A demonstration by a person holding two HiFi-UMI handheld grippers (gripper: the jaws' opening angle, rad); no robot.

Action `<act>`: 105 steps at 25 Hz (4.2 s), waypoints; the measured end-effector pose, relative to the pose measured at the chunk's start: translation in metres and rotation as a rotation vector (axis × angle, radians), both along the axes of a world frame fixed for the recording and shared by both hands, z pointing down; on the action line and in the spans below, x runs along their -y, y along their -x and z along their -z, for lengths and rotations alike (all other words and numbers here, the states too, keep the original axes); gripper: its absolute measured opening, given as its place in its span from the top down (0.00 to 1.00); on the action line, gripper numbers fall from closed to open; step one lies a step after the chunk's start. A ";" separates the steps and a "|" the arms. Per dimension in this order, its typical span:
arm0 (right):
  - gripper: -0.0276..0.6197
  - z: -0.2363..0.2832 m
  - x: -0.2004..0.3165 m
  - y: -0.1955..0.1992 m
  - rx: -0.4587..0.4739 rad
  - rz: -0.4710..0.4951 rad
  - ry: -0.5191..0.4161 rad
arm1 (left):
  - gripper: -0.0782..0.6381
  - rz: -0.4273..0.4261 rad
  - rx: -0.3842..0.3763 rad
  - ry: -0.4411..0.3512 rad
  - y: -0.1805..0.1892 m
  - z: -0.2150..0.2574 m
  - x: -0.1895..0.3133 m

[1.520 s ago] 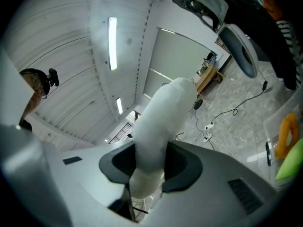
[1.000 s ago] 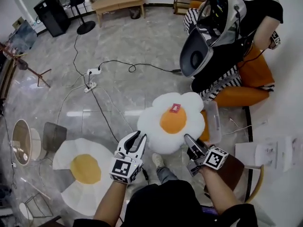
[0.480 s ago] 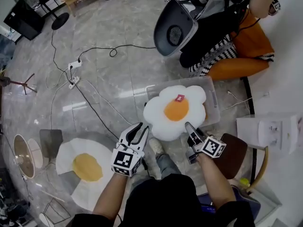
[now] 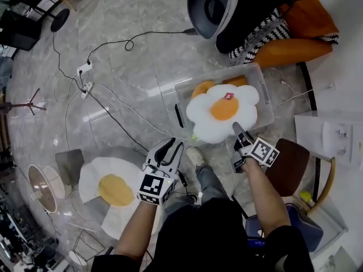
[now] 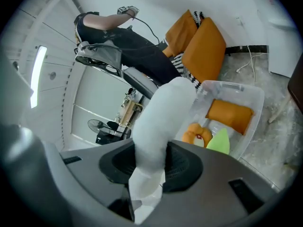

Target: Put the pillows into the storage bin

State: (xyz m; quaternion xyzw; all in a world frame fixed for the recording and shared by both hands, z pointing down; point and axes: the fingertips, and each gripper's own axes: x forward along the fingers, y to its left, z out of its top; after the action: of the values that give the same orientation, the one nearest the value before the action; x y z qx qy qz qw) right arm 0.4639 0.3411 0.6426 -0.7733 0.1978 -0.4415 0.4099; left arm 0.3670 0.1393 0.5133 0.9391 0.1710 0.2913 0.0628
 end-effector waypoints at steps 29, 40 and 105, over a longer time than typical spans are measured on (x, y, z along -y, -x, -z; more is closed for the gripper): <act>0.60 -0.213 0.001 -0.005 0.234 -0.270 0.014 | 0.74 0.020 0.240 0.075 0.023 -0.192 -0.009; 0.62 -0.152 0.024 0.004 0.065 -0.021 0.081 | 0.74 0.084 0.148 0.050 0.034 -0.164 0.015; 0.91 0.355 0.433 0.466 -1.060 1.389 -0.429 | 0.75 1.413 -0.395 -0.433 0.594 0.241 0.241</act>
State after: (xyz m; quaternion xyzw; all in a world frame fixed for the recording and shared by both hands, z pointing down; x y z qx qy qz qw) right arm -0.0019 -0.0919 0.2880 -0.4886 0.8620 -0.1288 0.0409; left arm -0.2272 -0.1013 0.2724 0.8513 -0.5232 0.0355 0.0169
